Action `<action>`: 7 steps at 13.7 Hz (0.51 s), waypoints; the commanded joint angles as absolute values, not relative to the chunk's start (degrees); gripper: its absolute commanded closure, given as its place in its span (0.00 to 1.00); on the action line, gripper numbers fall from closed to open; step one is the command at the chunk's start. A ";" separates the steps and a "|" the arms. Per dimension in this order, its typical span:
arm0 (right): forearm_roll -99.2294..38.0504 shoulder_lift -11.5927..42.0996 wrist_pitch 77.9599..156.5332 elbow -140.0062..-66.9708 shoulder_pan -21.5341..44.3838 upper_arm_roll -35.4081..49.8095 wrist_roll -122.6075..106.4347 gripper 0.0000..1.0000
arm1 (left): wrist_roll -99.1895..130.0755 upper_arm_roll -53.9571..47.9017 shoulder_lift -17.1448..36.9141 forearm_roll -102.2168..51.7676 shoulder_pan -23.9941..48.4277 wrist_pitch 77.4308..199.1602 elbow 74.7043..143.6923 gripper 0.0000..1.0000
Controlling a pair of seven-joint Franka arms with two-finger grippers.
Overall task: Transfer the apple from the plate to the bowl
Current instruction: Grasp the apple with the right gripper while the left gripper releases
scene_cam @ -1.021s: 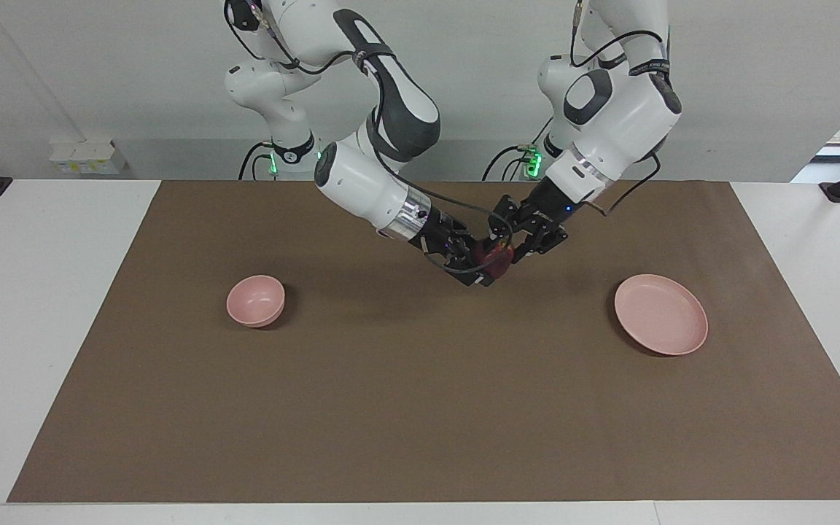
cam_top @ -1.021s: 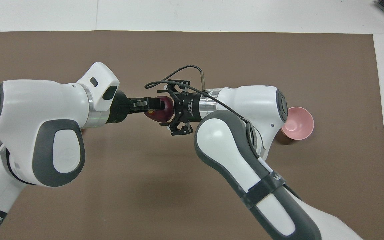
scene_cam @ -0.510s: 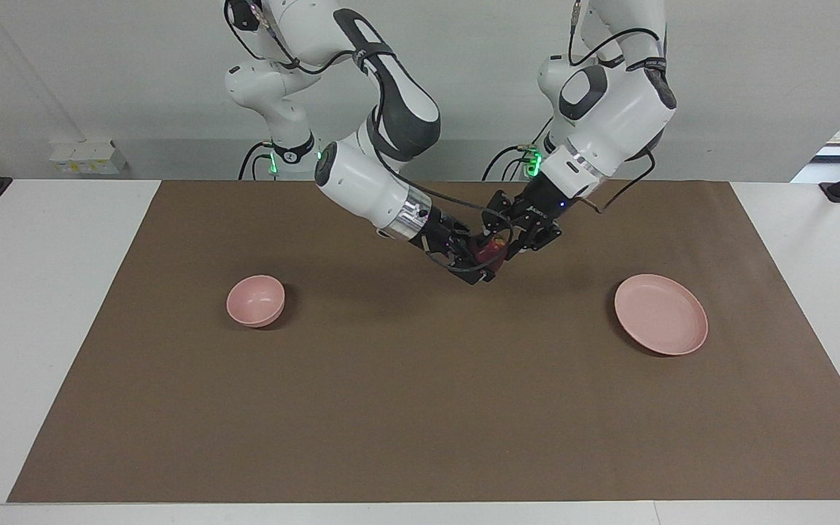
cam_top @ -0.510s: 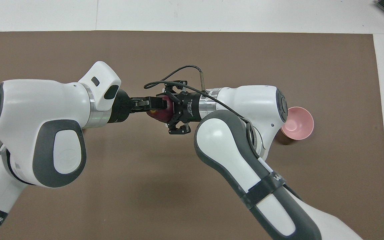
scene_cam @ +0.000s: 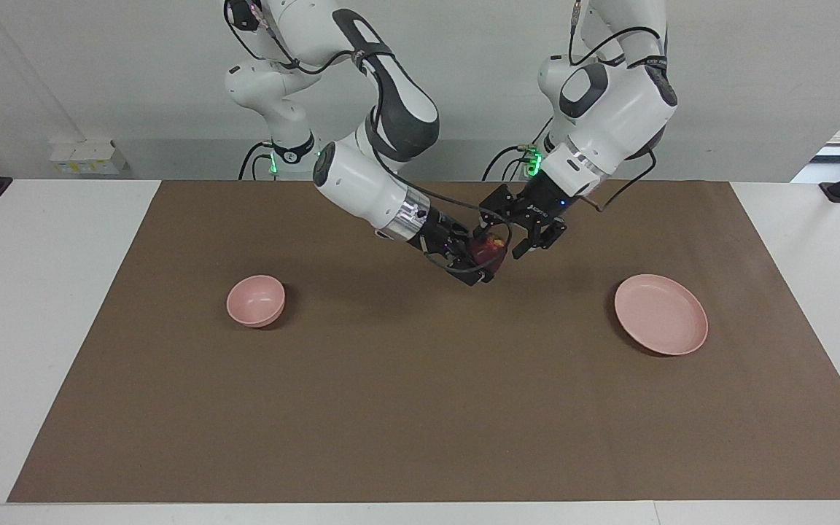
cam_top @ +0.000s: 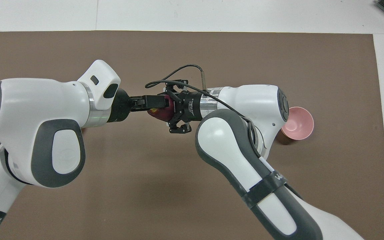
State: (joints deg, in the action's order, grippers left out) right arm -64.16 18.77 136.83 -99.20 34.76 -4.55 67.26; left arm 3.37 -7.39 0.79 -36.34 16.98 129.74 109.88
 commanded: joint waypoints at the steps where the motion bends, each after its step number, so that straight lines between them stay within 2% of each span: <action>1: -64.25 18.28 134.83 -98.70 33.93 -4.57 64.26 1.00 | 4.57 -6.94 0.79 -32.01 16.61 127.80 109.25 0.00; 7: -55.13 14.42 127.89 -99.84 31.20 -4.83 61.71 1.00 | 4.22 -6.42 0.79 -20.40 13.01 124.37 109.25 0.00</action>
State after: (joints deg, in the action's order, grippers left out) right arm -57.78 17.75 131.41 -98.84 33.36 -4.91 64.13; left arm 4.59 -6.80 0.61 -23.93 15.37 125.96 108.75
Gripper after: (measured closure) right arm 0.300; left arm 0.000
